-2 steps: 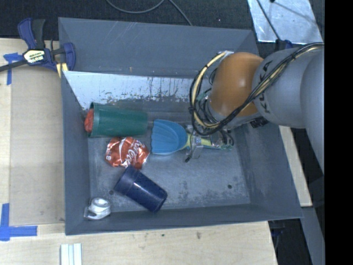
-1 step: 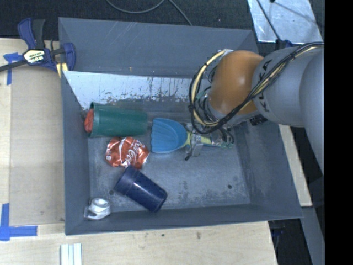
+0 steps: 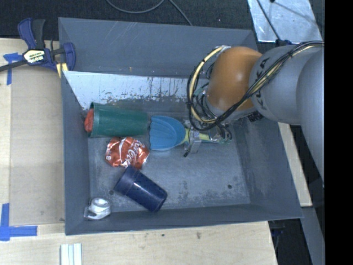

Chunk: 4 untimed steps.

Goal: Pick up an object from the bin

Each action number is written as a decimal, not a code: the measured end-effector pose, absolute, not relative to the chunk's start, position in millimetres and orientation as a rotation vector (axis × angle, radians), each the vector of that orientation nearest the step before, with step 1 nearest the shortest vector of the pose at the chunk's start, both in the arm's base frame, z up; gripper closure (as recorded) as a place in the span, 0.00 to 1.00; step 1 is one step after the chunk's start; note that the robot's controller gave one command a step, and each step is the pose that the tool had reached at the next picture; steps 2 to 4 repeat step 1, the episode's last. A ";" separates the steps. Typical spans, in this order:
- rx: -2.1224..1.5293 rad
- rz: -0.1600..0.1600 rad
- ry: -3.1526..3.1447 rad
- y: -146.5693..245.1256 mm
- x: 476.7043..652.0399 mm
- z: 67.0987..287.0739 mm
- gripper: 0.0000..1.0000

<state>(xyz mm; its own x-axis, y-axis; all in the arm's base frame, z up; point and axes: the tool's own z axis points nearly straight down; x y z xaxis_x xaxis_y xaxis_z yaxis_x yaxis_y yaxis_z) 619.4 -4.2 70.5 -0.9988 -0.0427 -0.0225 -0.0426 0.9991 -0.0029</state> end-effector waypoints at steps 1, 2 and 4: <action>-0.056 -0.004 3.119 2.9 622.1 69.7 1.00; -0.056 -0.004 3.119 2.9 622.1 69.7 1.00; -0.056 -0.004 3.119 2.9 622.1 69.7 1.00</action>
Offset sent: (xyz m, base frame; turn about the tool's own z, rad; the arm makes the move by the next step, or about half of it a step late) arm 0.0026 0.0193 0.0092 -0.0627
